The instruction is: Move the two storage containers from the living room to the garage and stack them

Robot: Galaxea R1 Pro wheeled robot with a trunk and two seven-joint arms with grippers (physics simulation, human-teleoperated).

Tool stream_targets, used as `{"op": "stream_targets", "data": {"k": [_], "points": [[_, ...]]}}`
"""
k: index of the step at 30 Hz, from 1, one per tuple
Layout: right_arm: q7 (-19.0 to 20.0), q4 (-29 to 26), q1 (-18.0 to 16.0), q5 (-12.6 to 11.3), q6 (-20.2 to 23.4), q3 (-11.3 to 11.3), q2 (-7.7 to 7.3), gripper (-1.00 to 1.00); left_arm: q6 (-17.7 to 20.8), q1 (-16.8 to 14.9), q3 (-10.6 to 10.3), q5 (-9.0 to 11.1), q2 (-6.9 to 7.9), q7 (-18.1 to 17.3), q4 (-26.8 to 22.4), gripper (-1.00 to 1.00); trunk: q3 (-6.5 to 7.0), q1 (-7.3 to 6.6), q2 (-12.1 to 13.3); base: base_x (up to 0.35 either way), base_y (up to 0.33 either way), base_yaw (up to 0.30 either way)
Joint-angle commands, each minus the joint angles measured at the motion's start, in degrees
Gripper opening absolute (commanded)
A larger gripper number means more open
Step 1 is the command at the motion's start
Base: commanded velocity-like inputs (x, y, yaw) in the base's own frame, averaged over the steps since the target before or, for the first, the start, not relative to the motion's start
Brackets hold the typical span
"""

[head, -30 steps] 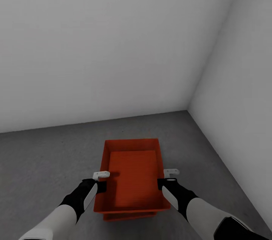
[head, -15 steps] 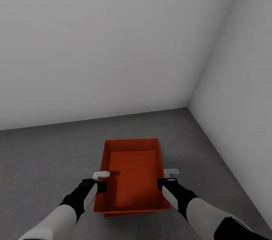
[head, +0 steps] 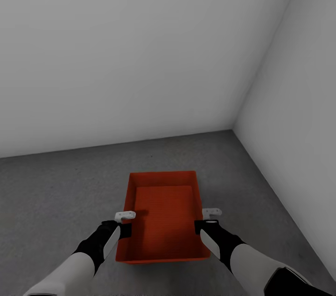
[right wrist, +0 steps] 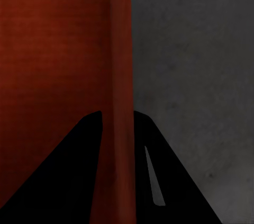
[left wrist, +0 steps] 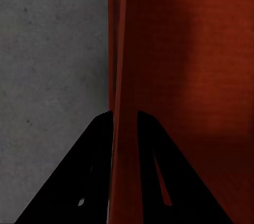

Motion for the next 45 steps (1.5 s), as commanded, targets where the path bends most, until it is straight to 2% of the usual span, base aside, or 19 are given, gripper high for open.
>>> {"op": "stream_targets", "data": {"k": [1,23,35,45], "points": [[-3.3,-0.2,-0.1,1.7,-1.4,-1.7,-0.93,-1.0,0.5,0.0,1.0,-1.1,0.08,0.7,-0.1,-1.0,-0.14,0.0,0.0,0.0,0.0,0.0],[-3.3,-0.2,-0.1,1.7,-1.4,-1.7,-0.93,-1.0,0.5,0.0,1.0,-1.1,0.08,0.7,-0.1,-1.0,-0.54,0.0,0.0,0.002,0.0,0.0],[-3.3,-0.2,-0.1,1.7,-1.4,-1.7,-0.95,-1.0,0.2,0.0,1.1,-1.1,0.08,0.7,-0.1,-1.0,-0.54,0.0,0.0,0.168,0.021,0.002],[-3.3,-0.2,-0.1,1.7,-1.4,-1.7,-1.1,-1.0,0.2,0.0,1.1,-1.1,0.08,0.7,-0.1,-1.0,-0.54,0.0,0.0,0.006,0.0,0.133]]}}
